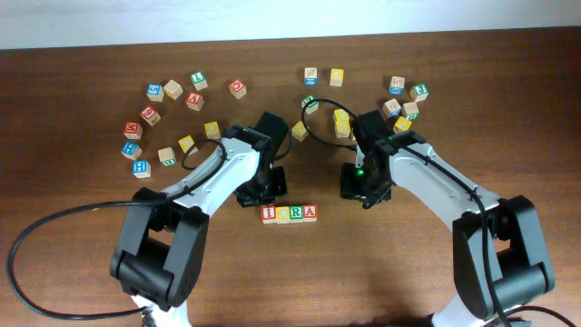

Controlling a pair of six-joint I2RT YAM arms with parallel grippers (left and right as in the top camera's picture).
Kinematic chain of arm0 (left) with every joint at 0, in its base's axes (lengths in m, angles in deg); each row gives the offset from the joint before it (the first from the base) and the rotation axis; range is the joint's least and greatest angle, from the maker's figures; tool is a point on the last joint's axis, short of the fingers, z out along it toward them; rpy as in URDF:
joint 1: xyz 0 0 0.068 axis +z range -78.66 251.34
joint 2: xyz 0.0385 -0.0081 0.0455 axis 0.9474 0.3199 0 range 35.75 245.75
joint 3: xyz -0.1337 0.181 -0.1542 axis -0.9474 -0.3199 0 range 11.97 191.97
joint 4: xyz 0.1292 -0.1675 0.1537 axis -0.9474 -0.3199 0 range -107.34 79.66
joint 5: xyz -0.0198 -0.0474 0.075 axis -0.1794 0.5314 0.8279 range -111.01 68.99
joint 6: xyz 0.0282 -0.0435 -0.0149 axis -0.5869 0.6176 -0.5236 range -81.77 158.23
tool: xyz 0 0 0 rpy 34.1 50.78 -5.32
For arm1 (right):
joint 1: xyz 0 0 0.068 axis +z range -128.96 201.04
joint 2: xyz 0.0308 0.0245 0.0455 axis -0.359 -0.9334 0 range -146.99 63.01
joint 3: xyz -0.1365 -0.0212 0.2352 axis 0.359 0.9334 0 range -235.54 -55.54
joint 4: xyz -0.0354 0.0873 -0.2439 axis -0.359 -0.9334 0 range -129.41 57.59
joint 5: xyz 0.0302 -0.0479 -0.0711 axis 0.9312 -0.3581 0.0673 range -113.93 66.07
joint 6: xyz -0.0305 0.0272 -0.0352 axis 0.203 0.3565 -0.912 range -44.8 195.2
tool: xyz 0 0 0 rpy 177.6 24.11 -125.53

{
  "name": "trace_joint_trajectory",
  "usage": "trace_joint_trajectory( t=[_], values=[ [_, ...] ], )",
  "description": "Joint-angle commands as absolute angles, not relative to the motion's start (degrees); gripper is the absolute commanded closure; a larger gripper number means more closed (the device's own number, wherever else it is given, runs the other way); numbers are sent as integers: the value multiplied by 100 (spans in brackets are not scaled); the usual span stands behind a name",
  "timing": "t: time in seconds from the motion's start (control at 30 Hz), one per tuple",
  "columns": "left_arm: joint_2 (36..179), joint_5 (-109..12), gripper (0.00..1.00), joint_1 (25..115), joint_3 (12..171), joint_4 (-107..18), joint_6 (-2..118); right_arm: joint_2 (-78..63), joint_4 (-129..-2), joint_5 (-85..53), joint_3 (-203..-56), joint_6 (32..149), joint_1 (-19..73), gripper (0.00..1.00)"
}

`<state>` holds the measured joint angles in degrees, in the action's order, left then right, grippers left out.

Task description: Spell out ICRA

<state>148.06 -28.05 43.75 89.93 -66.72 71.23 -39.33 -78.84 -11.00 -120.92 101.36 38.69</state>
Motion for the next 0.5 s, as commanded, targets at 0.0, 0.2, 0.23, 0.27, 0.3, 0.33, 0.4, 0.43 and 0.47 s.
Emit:
trace_joint_trajectory(
  t=[0.0,0.2,0.23,0.27,0.3,0.33,0.4,0.43,0.47],
  values=[
    [14852,-2869,100,4360,9067,-6680,7029,-3971,-7867,-1173,-12046,10092,3864,64],
    [14852,-2873,100,4360,9067,-6680,7026,-3971,-7865,-1173,-12046,10092,3864,64],
    [14852,-2871,100,4360,9067,-6680,7026,-3971,-7865,-1173,-12046,10092,3864,64],
    [14852,-2873,100,4360,9067,-6680,7026,-3971,-7865,-1173,-12046,10092,3864,65],
    [14852,-2873,100,4360,9067,-6680,7026,-3971,-7860,-1173,-12046,10092,3864,65],
    [14852,-2873,100,4360,9067,-6680,7026,-3971,-7847,-1173,-12046,10092,3864,67],
    [14852,-2910,100,4360,9067,-6678,6981,-3971,-7843,-1173,-12046,10092,3864,68],
    [14852,-2969,100,4360,9067,-6665,6937,-3971,-7843,-1173,-12046,10092,3864,67],
    [14852,-2983,100,4360,9067,-6656,6921,-3971,-7841,-1173,-12046,10092,3864,68]
  ],
)
